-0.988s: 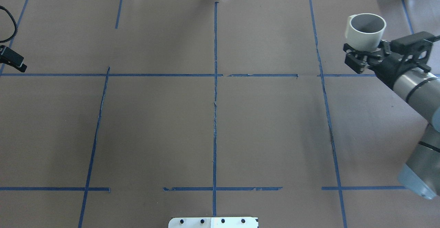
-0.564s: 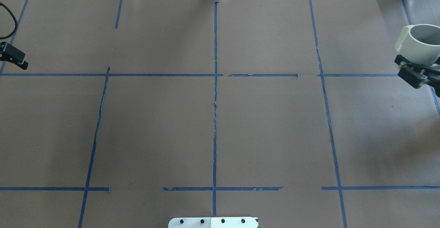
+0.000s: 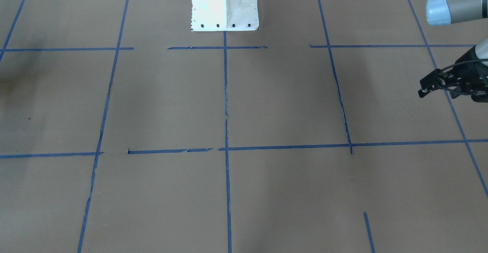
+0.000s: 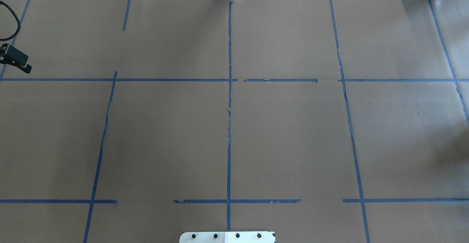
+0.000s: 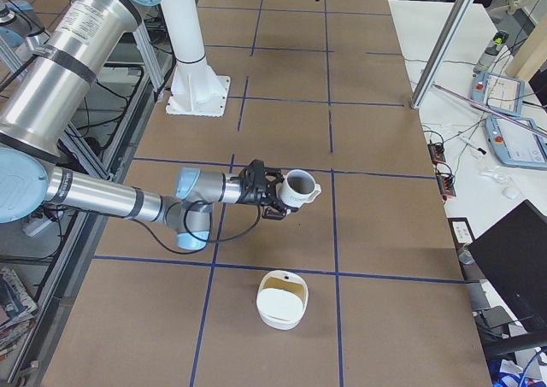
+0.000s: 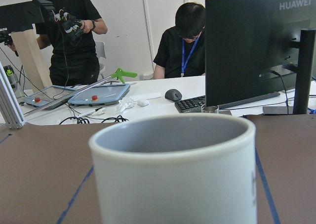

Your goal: Left arm hands cup to right arm to dump lemon

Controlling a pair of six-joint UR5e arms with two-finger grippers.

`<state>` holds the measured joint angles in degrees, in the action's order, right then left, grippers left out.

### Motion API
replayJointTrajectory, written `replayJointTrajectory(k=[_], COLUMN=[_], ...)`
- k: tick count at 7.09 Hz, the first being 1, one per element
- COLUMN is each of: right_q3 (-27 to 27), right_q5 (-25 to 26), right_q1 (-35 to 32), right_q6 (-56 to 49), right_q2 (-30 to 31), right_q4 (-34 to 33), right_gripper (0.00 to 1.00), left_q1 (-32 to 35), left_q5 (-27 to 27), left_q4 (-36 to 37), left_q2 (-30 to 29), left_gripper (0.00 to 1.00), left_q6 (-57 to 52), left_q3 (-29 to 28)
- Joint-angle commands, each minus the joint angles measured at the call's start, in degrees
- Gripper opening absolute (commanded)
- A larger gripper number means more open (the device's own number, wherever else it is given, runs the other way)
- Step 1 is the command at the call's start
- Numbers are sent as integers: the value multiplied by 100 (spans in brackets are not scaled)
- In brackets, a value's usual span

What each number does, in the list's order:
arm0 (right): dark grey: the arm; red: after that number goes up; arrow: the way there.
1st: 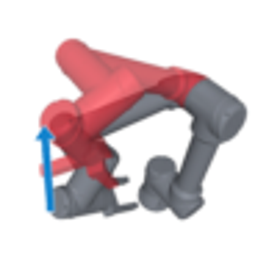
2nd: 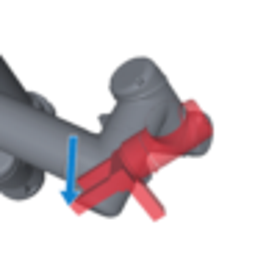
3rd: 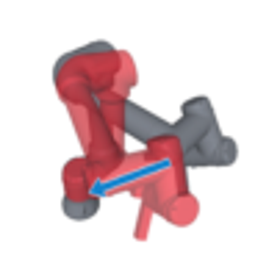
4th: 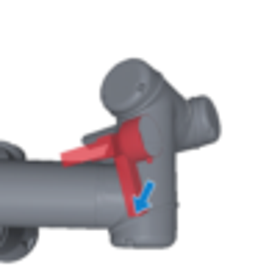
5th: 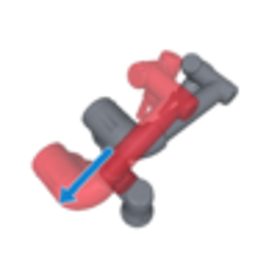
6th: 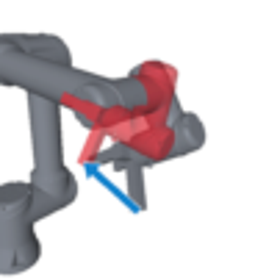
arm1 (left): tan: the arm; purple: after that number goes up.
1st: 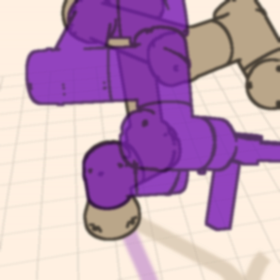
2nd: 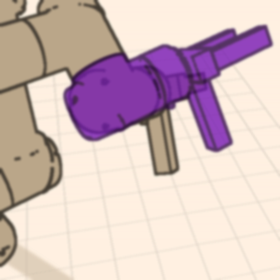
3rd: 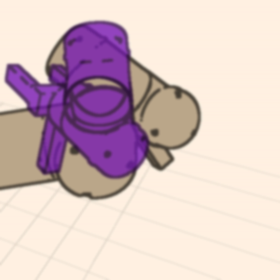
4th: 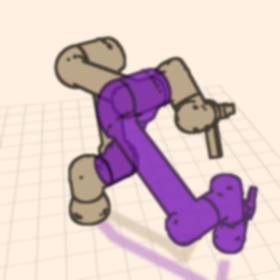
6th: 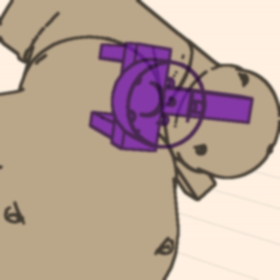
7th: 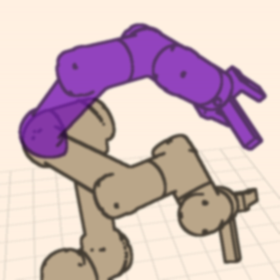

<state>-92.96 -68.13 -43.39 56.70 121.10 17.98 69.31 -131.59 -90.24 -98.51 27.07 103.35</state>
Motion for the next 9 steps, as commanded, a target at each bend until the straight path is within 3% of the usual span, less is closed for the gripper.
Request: replayJointTrajectory(k=[1, 4, 9], right_q3=[1354, 2683, 2783], right_q5=[-78, -43, -25], right_q1=[-11, -134, -415], right_q6=[880, 3112, 6304], right_q2=[-60, -787, -930], right_q4=[1500, 2724, 3395], right_gripper=[2, 3, 3], left_q1=[-5, -5, -5], left_q5=[-7, -7, 2], left_q4=[-2, -11, 24], left_q2=[-1, -1, -10], left_gripper=[100, 100, 100], left_q6=[0, 0, 9], left_q3=[1, 18, 106])
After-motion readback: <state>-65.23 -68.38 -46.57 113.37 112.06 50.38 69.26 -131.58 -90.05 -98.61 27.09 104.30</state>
